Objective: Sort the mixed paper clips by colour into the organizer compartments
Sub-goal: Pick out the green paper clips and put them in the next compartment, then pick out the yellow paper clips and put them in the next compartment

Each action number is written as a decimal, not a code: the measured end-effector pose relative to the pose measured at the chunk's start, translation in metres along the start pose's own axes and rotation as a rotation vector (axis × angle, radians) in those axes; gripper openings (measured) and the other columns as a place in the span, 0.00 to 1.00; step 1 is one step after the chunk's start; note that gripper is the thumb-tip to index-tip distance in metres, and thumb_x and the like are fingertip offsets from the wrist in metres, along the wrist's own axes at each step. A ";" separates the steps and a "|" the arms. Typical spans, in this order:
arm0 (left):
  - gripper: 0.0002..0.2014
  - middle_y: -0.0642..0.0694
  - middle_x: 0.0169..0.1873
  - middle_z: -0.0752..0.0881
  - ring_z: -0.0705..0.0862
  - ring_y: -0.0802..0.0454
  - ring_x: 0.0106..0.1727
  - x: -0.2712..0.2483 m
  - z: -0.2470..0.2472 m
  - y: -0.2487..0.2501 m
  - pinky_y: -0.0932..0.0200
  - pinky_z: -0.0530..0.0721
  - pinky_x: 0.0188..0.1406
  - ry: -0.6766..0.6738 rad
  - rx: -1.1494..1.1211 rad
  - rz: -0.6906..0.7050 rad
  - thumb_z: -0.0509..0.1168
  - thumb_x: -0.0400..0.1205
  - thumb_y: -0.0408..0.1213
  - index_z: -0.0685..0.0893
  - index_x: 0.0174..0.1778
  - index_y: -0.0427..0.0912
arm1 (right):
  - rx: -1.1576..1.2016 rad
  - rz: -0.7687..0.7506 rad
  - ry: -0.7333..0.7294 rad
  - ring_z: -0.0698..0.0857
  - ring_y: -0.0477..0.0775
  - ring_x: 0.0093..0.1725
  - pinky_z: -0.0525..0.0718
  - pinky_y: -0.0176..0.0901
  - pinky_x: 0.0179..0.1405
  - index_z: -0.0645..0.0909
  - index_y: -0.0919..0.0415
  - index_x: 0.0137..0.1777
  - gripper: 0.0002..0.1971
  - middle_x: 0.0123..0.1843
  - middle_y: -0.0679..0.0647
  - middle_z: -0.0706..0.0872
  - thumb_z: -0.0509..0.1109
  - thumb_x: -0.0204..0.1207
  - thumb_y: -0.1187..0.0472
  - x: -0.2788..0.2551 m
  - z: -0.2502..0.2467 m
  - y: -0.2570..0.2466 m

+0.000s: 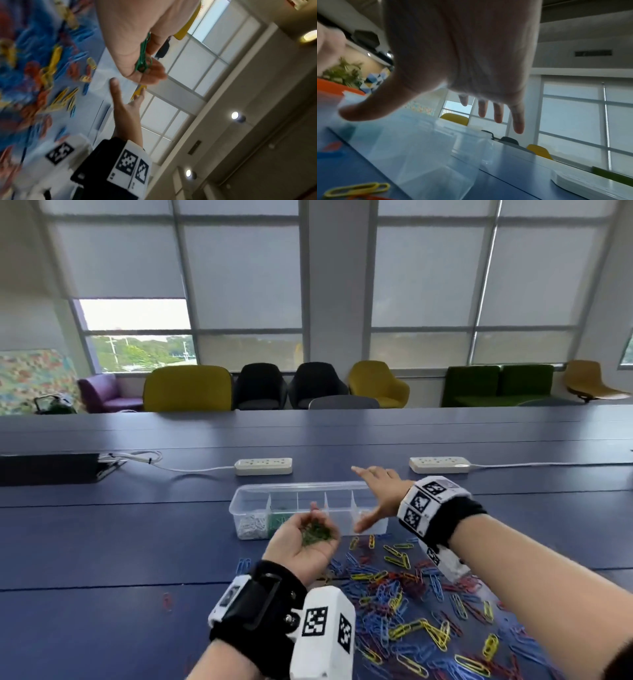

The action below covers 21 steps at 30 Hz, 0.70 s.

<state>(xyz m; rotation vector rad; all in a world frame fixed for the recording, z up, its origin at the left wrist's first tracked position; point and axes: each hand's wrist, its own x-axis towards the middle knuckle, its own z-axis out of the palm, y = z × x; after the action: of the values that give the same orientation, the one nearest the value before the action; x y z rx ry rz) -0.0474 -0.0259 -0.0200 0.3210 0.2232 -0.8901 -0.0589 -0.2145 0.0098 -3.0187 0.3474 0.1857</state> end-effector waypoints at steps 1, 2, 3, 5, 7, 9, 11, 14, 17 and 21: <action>0.16 0.49 0.15 0.70 0.70 0.55 0.11 0.001 0.004 0.012 0.70 0.72 0.12 0.000 0.081 0.020 0.52 0.81 0.29 0.72 0.26 0.40 | -0.012 0.013 -0.033 0.48 0.64 0.83 0.54 0.63 0.80 0.35 0.50 0.83 0.63 0.84 0.55 0.46 0.76 0.60 0.34 0.006 0.002 0.001; 0.15 0.50 0.13 0.66 0.65 0.56 0.10 0.001 0.009 0.025 0.72 0.63 0.09 -0.005 0.180 0.038 0.53 0.78 0.30 0.67 0.23 0.43 | -0.016 0.030 -0.068 0.46 0.64 0.83 0.53 0.63 0.81 0.32 0.50 0.82 0.64 0.85 0.55 0.44 0.75 0.60 0.33 0.010 0.004 0.002; 0.17 0.51 0.12 0.63 0.62 0.57 0.08 0.004 0.013 0.036 0.71 0.57 0.08 -0.008 0.296 0.064 0.52 0.77 0.31 0.65 0.21 0.44 | -0.013 0.045 -0.097 0.45 0.64 0.83 0.52 0.63 0.81 0.31 0.51 0.82 0.64 0.85 0.54 0.42 0.74 0.60 0.31 0.014 0.006 0.004; 0.25 0.52 0.10 0.59 0.58 0.58 0.07 0.012 0.022 0.059 0.71 0.49 0.07 0.006 0.521 0.129 0.50 0.83 0.36 0.64 0.16 0.46 | 0.004 0.063 -0.115 0.46 0.63 0.84 0.53 0.61 0.81 0.32 0.53 0.82 0.62 0.85 0.54 0.41 0.72 0.62 0.31 0.018 0.013 0.005; 0.29 0.53 0.09 0.58 0.56 0.58 0.07 0.027 0.031 0.076 0.73 0.48 0.09 0.059 0.683 0.220 0.48 0.86 0.40 0.64 0.15 0.46 | 0.044 0.065 -0.052 0.50 0.63 0.83 0.55 0.59 0.80 0.38 0.55 0.83 0.58 0.85 0.55 0.45 0.71 0.65 0.32 0.018 0.021 0.004; 0.26 0.52 0.09 0.58 0.56 0.59 0.08 0.046 0.036 0.089 0.73 0.50 0.10 0.137 0.802 0.330 0.47 0.88 0.44 0.63 0.21 0.47 | 0.072 0.067 0.010 0.54 0.65 0.81 0.58 0.58 0.79 0.43 0.56 0.83 0.55 0.84 0.56 0.49 0.70 0.66 0.32 0.017 0.025 0.001; 0.23 0.52 0.09 0.59 0.57 0.59 0.08 0.062 0.037 0.097 0.72 0.52 0.11 0.195 0.932 0.415 0.45 0.89 0.46 0.61 0.26 0.46 | 0.090 0.076 0.026 0.57 0.65 0.80 0.59 0.58 0.78 0.45 0.56 0.83 0.54 0.83 0.56 0.51 0.69 0.66 0.31 0.017 0.025 -0.001; 0.21 0.54 0.10 0.62 0.59 0.61 0.09 0.085 0.028 0.099 0.70 0.54 0.12 0.256 1.196 0.472 0.43 0.90 0.40 0.62 0.28 0.46 | 0.114 0.084 0.041 0.57 0.66 0.79 0.60 0.59 0.77 0.47 0.55 0.83 0.53 0.83 0.55 0.52 0.70 0.66 0.32 0.015 0.027 -0.001; 0.19 0.47 0.19 0.65 0.63 0.57 0.15 0.096 0.019 0.094 0.67 0.60 0.16 0.292 1.426 0.520 0.46 0.86 0.28 0.67 0.28 0.41 | 0.140 0.089 0.042 0.55 0.67 0.80 0.59 0.60 0.77 0.46 0.55 0.83 0.53 0.83 0.55 0.51 0.70 0.67 0.33 0.014 0.028 -0.001; 0.20 0.45 0.20 0.78 0.77 0.61 0.14 0.097 0.013 0.092 0.65 0.68 0.26 0.262 1.534 0.534 0.45 0.89 0.32 0.74 0.32 0.39 | 0.166 0.099 0.045 0.55 0.67 0.80 0.59 0.60 0.77 0.47 0.55 0.83 0.53 0.83 0.55 0.51 0.70 0.66 0.33 0.013 0.028 -0.002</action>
<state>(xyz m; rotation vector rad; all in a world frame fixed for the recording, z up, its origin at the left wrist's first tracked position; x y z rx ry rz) 0.0856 -0.0472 -0.0223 1.8299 -0.3564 -0.3171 -0.0490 -0.2128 -0.0195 -2.8473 0.4914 0.0916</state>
